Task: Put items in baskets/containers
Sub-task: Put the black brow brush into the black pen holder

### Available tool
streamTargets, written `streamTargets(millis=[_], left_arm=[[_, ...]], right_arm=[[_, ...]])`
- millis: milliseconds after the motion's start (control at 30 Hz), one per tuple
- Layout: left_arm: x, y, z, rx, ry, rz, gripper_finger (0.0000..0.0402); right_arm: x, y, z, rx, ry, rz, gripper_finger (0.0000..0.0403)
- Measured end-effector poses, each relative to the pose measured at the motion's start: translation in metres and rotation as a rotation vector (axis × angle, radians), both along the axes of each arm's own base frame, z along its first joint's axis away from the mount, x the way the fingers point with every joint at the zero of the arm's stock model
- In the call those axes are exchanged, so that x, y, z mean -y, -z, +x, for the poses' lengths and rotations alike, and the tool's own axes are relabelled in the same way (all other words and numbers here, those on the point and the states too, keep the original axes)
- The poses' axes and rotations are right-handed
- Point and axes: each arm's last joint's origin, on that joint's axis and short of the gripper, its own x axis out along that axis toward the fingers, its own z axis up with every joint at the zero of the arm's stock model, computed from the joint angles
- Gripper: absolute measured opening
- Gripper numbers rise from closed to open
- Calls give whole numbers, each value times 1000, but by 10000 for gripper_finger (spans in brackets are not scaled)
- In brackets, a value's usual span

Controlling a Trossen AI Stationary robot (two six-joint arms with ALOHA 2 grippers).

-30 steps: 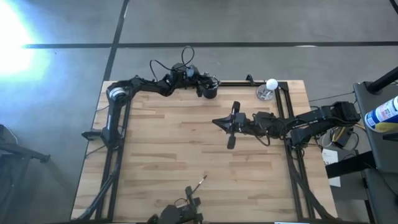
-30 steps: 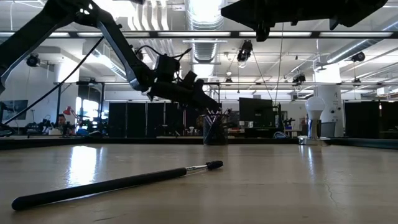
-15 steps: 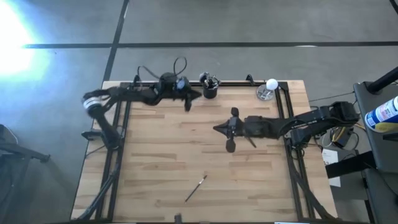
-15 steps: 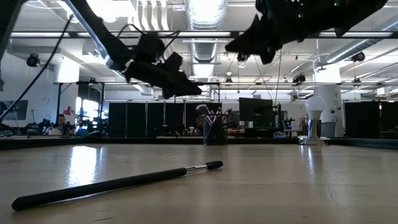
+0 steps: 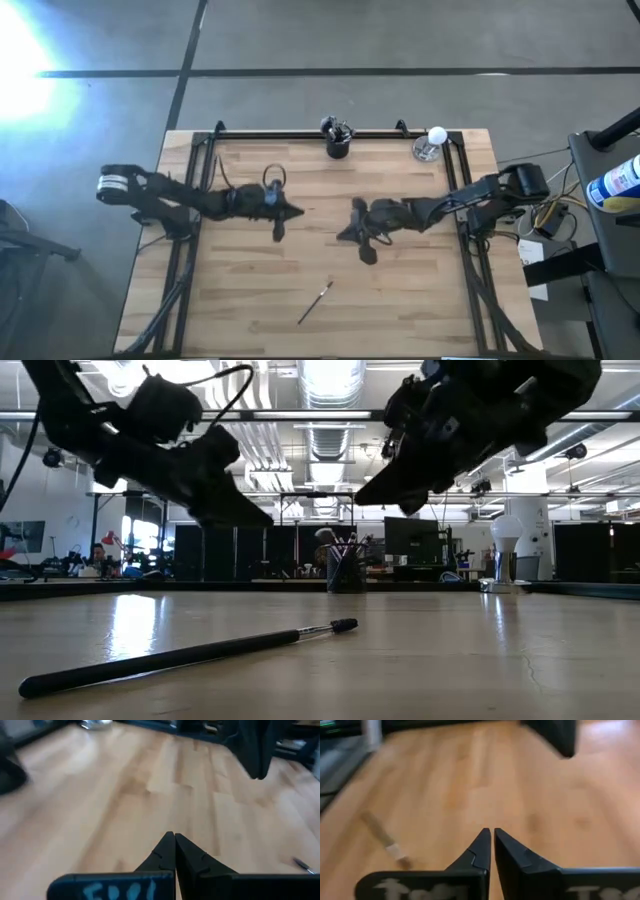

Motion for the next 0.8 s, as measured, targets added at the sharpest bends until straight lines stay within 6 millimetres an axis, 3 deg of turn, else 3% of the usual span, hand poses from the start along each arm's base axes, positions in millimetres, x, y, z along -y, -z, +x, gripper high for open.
streamTargets(millis=[167,400,800], left_arm=[[26,8,-2,-26,33,-64,0],[41,12,-3,-44,41,-134,9],[42,13,-4,-65,34,-158,41]], right_arm=[[-16,21,20,-82,-230,113,60],[-48,48,43,-146,-464,42,109],[-60,72,70,-238,-545,-50,102]])
